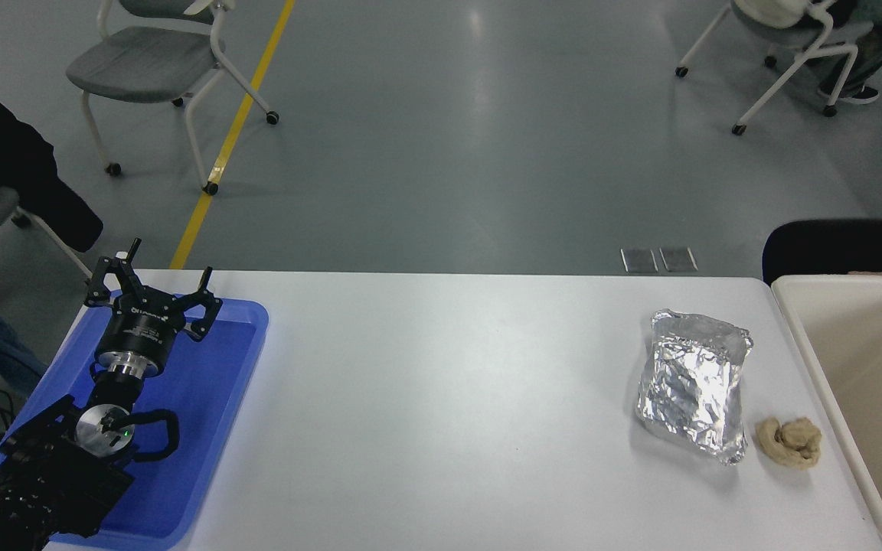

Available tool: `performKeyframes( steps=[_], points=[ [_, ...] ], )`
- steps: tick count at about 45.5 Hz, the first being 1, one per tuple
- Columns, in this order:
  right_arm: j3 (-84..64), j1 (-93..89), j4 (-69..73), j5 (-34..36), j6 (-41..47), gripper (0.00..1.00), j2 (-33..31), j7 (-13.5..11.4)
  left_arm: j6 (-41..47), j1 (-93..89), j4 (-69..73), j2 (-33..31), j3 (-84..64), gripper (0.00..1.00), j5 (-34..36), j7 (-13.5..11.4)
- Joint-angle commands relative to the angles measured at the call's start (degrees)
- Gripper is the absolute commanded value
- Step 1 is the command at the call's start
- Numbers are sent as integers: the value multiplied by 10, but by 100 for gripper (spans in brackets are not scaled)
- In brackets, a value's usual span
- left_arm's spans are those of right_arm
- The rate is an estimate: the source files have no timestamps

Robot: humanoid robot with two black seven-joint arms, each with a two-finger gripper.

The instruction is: Pick up paper cup place in dustbin

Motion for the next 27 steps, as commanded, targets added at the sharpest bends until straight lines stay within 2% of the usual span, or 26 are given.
performKeyframes(
  steps=[1,7,18,27],
  points=[
    [202,-300,-164,-22,-108,0,12,-1,0,0,-1,0,-1,100,0,-1],
    [276,-412,-201,-14,-181,0,47,-5,0,0,-1,0,0,100,0,0],
    [398,-560,-335,12,-234,0,142,-9,0,-1,-1,0,-1,100,0,-1],
    [476,-615,-377,44,-252,0,189,-37,0,-1,-1,0,-1,100,0,0]
  ],
)
